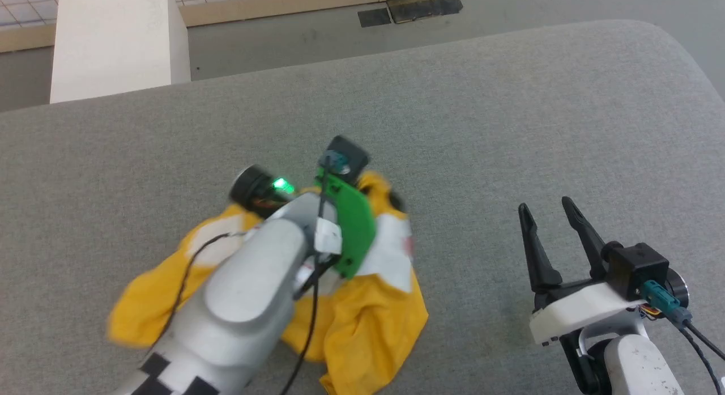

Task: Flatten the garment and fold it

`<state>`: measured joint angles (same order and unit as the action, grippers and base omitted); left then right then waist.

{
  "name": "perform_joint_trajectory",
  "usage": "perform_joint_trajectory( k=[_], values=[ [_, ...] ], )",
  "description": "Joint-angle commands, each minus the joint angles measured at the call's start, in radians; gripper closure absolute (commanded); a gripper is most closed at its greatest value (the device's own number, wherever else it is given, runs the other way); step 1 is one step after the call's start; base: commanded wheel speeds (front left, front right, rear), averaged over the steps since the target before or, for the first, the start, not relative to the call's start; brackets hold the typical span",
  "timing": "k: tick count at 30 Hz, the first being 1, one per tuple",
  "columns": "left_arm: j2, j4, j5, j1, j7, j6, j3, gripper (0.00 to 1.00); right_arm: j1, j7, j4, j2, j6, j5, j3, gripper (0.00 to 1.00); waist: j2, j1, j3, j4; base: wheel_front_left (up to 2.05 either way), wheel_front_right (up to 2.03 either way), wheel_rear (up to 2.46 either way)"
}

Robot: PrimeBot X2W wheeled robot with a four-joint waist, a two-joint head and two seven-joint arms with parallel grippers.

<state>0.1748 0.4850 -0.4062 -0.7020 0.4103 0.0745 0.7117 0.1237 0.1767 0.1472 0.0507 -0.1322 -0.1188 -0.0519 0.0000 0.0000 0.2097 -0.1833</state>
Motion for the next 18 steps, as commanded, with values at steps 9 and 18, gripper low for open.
perform_joint_trajectory(
  k=[9, 18],
  values=[
    [-0.097, -0.024, 0.015, -0.065, -0.322, 0.044, 0.093, 1.00, 0.011, 0.004, 0.000, -0.001, 0.002, 0.004, 0.008, 0.00, 0.0000, 0.0000, -0.016, 0.023, 0.00, 0.00, 0.00],
    [-0.067, 0.027, -0.217, 0.053, -0.189, 0.056, 0.342, 0.00, 0.004, -0.013, -0.015, -0.001, 0.002, 0.015, 0.042, 0.00, 0.0000, 0.0000, -0.019, 0.048, 0.00, 0.00, 0.00]
  ],
)
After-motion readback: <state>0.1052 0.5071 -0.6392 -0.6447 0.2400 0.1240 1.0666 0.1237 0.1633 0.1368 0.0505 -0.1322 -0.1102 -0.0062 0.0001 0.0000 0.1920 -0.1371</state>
